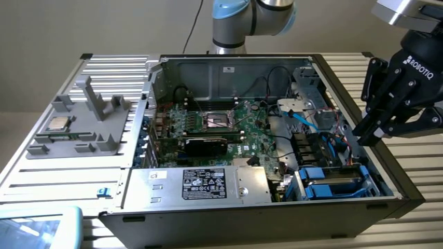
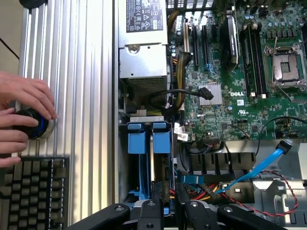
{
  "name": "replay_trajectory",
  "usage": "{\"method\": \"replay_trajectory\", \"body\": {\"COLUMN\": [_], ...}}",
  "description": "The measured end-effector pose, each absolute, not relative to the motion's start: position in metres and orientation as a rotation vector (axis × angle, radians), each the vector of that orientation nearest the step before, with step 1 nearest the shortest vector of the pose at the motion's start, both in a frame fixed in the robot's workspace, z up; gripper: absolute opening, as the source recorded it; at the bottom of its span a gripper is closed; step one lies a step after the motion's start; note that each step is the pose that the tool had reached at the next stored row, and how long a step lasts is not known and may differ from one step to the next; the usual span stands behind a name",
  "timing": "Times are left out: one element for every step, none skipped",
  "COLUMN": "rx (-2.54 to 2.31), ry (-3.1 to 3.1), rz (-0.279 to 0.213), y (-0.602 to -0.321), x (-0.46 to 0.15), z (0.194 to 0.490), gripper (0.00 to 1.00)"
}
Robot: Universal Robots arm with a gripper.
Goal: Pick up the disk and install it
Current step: 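Insert the first disk wire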
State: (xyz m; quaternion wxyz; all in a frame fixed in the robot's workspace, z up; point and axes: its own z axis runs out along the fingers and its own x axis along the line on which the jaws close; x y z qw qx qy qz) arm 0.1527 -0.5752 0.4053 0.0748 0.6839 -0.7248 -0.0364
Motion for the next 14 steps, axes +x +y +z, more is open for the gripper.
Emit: {"method": "replay_trajectory", "body": {"rx": [2.052, 2.052, 2.052, 2.051, 2.047, 2.044, 2.039, 2.035, 2.031, 2.027, 2.025, 2.024, 2.025, 2.026], "ry": [-2.175, -2.175, -2.175, -2.174, -2.172, -2.169, -2.166, -2.163, -2.16, -2.157, -2.156, -2.156, -2.157, -2.16], "rz": [-0.109, -0.109, -0.109, -0.106, -0.097, -0.088, -0.078, -0.068, -0.059, -0.05, -0.042, -0.036, -0.031, -0.026], "y": [-0.575, -0.575, -0.575, -0.574, -0.573, -0.571, -0.569, -0.567, -0.565, -0.563, -0.56, -0.558, -0.556, -0.554], "x": [0.153, 0.153, 0.152, 0.151, 0.15, 0.149, 0.147, 0.146, 0.145, 0.144, 0.143, 0.142, 0.141, 0.14], "z": [0.405, 0.405, 0.405, 0.405, 0.405, 0.405, 0.405, 0.404, 0.404, 0.403, 0.403, 0.402, 0.401, 0.401], "gripper": [0.24, 0.24, 0.24, 0.24, 0.24, 0.24, 0.24, 0.24, 0.24, 0.24, 0.24, 0.24, 0.24, 0.24]}}
